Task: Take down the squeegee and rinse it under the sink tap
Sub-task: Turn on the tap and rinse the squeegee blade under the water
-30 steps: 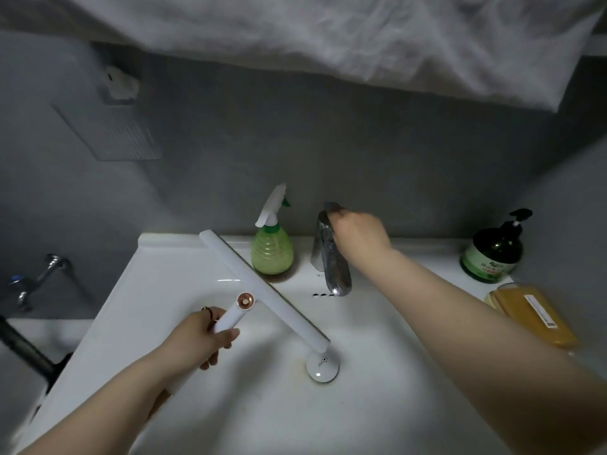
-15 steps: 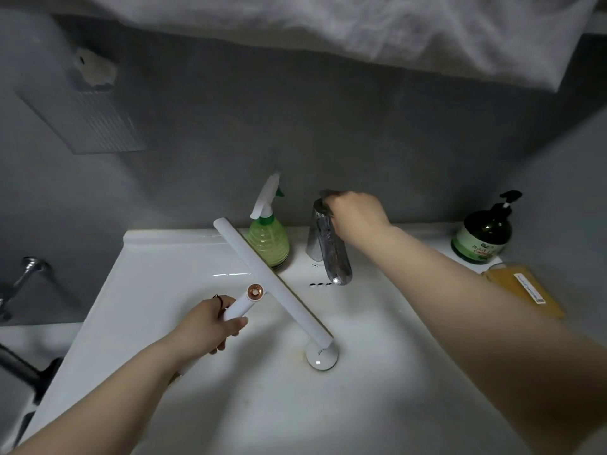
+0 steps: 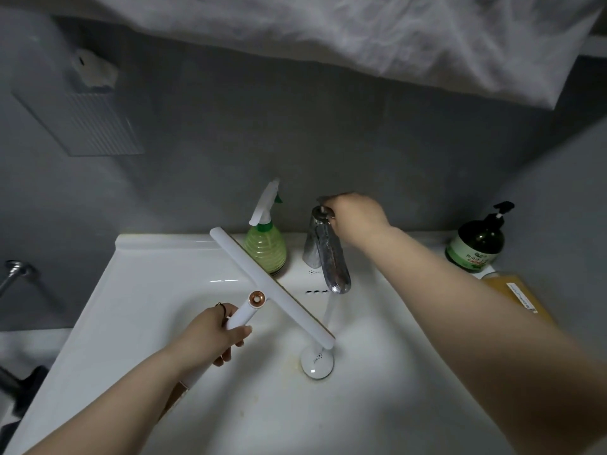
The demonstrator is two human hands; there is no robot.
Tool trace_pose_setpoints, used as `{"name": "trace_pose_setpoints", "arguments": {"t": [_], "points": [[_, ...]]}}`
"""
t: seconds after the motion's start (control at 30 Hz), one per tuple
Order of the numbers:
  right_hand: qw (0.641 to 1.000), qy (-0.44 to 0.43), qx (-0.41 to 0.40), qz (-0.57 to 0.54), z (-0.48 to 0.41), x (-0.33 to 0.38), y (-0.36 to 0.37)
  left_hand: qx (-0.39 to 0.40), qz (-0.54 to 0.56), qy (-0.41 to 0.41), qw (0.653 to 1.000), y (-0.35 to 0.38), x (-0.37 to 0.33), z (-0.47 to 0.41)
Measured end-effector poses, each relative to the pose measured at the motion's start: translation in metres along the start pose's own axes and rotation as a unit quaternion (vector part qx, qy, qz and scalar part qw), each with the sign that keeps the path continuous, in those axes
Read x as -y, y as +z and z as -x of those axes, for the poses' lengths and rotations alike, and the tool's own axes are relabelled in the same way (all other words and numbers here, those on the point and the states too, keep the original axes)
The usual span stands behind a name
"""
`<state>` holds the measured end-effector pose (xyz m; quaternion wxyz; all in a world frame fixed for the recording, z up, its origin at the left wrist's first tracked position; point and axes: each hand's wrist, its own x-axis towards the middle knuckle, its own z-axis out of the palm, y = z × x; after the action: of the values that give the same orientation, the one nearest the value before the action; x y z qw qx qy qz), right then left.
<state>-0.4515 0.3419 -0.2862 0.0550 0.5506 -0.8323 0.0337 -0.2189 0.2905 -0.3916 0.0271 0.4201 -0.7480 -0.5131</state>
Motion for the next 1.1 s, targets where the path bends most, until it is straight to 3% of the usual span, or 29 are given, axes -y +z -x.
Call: {"name": "trace_pose_setpoints", "arguments": {"t": [0.27, 0.4, 0.47, 0.53, 0.67, 0.73, 0.8, 0.9, 0.97, 1.1], "points": [[0.999, 0.021, 0.003, -0.048, 0.002, 0.0, 0.003, -0.015, 0.026, -0.021, 0.999, 0.0, 0.006, -0.002], [0.982, 0.027, 0.001, -0.186, 0.013, -0.005, 0.017, -0.023, 0.027, -0.028, 0.999, 0.007, 0.006, -0.003], [0.942, 0.057, -0.049, -0.326, 0.027, -0.009, 0.03, -0.024, 0.034, -0.029, 0.999, 0.013, 0.006, -0.002], [0.881, 0.147, -0.121, -0.434, 0.045, -0.012, 0.048, -0.024, 0.047, -0.032, 0.998, 0.019, 0.006, -0.003], [0.761, 0.336, -0.199, -0.519, 0.08, -0.011, 0.089, -0.034, 0.074, -0.044, 0.996, 0.025, 0.007, -0.005], [0.727, 0.396, -0.137, -0.544, 0.093, -0.006, 0.107, -0.038, 0.092, -0.049, 0.994, 0.026, 0.009, -0.007], [0.675, 0.429, -0.007, -0.601, 0.104, 0.003, 0.117, -0.038, 0.104, -0.055, 0.992, 0.027, 0.011, -0.007], [0.598, 0.417, 0.127, -0.672, 0.111, 0.016, 0.123, -0.035, 0.114, -0.058, 0.991, 0.028, 0.013, -0.007], [0.58, 0.405, 0.165, -0.687, 0.112, 0.022, 0.124, -0.029, 0.122, -0.062, 0.99, 0.028, 0.013, -0.007], [0.541, 0.42, 0.163, -0.71, 0.113, 0.024, 0.124, -0.02, 0.13, -0.067, 0.989, 0.029, 0.012, -0.005]]}}
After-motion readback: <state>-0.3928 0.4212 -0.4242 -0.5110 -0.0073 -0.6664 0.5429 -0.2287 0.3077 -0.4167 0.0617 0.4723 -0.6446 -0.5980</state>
